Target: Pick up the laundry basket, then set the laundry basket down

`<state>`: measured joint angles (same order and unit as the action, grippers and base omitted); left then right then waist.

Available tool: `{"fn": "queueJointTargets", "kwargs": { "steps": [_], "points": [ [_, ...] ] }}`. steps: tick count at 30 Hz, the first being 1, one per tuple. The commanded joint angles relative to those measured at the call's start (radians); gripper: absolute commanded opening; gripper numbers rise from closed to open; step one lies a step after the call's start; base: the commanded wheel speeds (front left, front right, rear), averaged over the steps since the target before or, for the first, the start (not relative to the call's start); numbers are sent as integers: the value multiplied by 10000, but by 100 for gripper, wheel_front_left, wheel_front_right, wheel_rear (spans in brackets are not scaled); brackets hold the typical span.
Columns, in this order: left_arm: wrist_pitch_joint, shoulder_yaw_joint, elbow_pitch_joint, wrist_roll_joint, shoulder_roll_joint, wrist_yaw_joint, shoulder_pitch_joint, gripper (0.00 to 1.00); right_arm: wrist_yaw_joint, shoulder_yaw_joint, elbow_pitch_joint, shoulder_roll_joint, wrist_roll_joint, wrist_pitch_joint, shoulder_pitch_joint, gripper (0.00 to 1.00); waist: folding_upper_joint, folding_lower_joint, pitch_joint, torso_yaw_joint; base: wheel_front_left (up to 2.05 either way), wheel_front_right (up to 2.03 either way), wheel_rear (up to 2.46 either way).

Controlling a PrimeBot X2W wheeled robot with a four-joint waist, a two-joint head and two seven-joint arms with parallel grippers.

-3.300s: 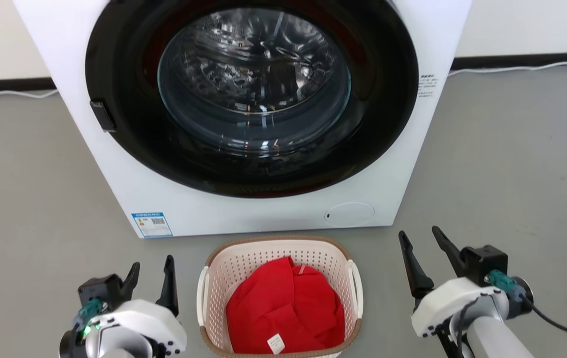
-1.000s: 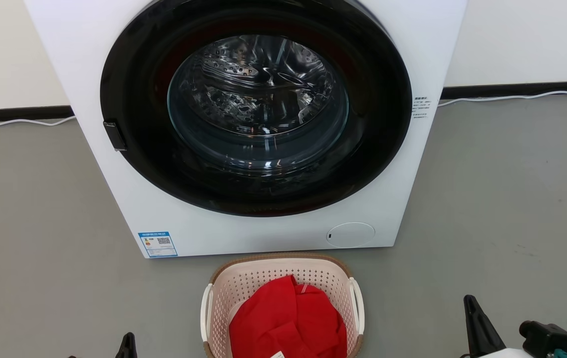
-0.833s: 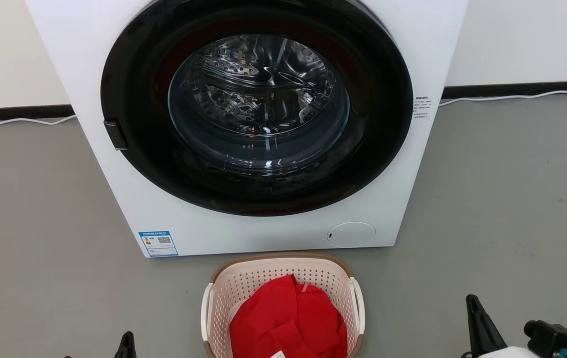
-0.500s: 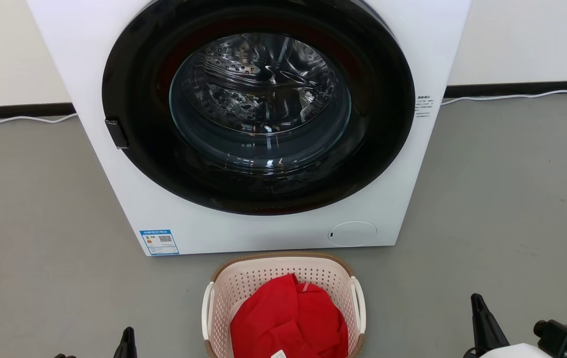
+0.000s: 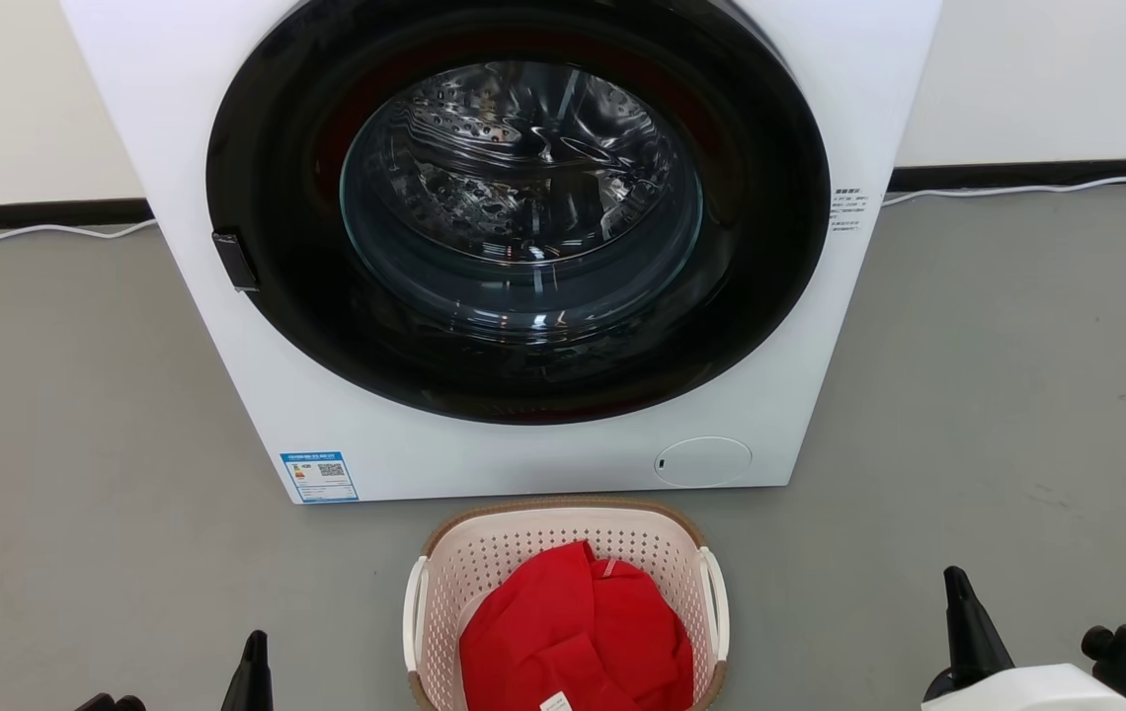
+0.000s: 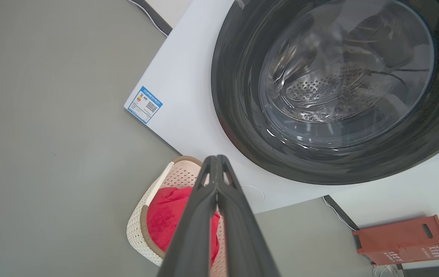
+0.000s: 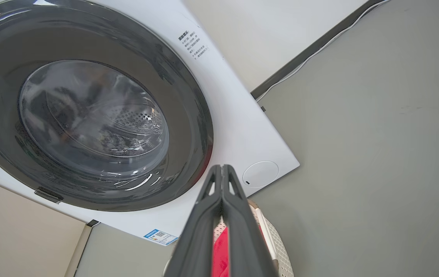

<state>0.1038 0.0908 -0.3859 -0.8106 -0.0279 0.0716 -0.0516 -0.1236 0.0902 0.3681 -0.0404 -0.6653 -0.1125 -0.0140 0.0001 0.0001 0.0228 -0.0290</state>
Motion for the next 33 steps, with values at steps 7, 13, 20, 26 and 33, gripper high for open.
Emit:
{"fn": "queueJointTargets", "kwargs": {
  "steps": [7,13,20,26,33],
  "points": [
    [-243,112,425,-945,-112,125,641,0,-33,-25,-403,-72,-1117,307,556,0,-1,-1,-26,29,0,0,0],
    [-386,121,497,-1469,-120,159,712,0,-36,-5,-465,-74,-1735,453,606,0,-1,-1,-43,49,0,0,0],
    [-588,134,599,-2201,-132,208,812,0,-40,23,-551,-76,-2601,656,675,0,-1,-1,-68,76,0,0,0],
    [-759,145,686,-2826,-141,249,897,0,-43,46,-625,-79,-3340,830,734,0,-1,-1,-88,99,0,0,0],
    [-960,157,788,-3559,-153,298,997,0,-47,74,-711,-82,-4206,1033,803,0,-1,-1,-113,126,0,0,0]
  ]
}}
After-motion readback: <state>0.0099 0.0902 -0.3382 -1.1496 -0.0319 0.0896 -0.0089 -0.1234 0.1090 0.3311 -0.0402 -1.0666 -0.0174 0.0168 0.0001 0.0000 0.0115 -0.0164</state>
